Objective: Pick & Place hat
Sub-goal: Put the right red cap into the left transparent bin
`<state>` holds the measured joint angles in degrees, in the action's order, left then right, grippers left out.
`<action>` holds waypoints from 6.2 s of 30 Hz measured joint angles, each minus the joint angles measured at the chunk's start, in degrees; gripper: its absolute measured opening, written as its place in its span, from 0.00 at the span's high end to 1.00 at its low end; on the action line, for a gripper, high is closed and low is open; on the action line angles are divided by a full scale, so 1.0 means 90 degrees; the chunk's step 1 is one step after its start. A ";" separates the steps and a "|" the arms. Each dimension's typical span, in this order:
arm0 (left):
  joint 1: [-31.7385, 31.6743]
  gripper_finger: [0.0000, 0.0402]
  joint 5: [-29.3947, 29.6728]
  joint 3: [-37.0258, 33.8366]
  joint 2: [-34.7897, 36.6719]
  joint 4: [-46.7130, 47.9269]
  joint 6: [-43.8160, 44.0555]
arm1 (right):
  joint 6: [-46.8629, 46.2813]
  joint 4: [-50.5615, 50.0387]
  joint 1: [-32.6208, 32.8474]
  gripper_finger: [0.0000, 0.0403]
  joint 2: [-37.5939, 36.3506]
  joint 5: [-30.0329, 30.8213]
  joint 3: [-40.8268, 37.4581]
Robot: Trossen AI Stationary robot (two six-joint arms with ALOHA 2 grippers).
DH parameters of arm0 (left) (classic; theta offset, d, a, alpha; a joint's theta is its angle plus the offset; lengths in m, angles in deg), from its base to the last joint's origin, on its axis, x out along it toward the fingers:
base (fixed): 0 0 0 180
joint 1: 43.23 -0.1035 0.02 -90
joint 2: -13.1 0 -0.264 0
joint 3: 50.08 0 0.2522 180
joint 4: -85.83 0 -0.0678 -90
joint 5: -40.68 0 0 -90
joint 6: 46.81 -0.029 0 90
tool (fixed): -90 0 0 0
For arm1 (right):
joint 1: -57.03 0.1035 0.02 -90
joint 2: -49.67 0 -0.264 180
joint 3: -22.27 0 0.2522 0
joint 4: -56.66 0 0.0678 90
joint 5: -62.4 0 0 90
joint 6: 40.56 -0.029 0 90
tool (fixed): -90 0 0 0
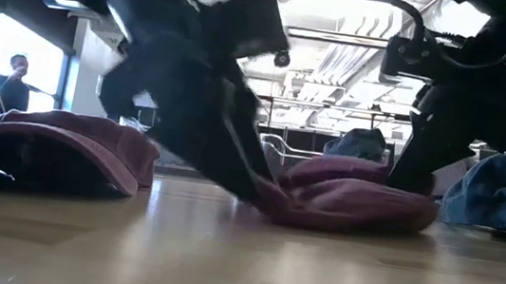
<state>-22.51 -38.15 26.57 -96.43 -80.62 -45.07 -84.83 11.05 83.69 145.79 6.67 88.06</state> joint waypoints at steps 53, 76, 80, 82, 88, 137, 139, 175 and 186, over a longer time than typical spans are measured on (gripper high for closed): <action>-0.0797 0.99 -0.0960 0.2814 -0.1584 0.2295 -0.0857 | 0.1537 0.3215 0.0630 1.00 -0.0707 -0.1309 -0.1213; -0.0759 0.98 -0.0200 0.2793 -0.1033 0.3133 0.0089 | -0.0347 0.1429 0.0287 1.00 -0.0712 0.1111 -0.1232; -0.0750 0.98 0.0069 0.2808 -0.0736 0.3219 0.0546 | -0.0033 0.1446 0.0333 1.00 -0.0712 0.0999 -0.1038; -0.0776 0.98 0.0138 0.2808 -0.0726 0.3245 0.0734 | 0.0221 0.1519 0.0333 1.00 -0.0712 0.0679 -0.0958; -0.0916 0.98 0.0114 0.2810 -0.0906 0.3334 0.0840 | 0.1515 0.2941 0.0335 1.00 -0.0712 -0.0367 -0.1084; -0.0886 0.88 -0.0831 0.1203 -0.0459 0.2031 0.0971 | 0.1906 0.3671 -0.0176 1.00 0.0400 -0.2188 -0.1115; -0.0886 0.89 -0.0671 0.1202 -0.0459 0.2076 0.0908 | 0.1909 0.3618 -0.0151 1.00 0.0365 -0.2330 -0.1107; 0.0661 0.53 0.2144 0.2072 -0.0913 0.3285 -0.3796 | 0.2457 0.3273 0.0166 1.00 -0.0148 -0.1852 -0.0850; 0.0657 0.92 0.1818 0.2072 -0.0911 0.2643 -0.2825 | 0.2345 0.4082 0.0160 1.00 0.0458 -0.0842 -0.0662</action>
<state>-16.60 -21.79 45.22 -104.63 -56.83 -70.49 -63.73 47.78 85.12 149.91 -0.91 82.10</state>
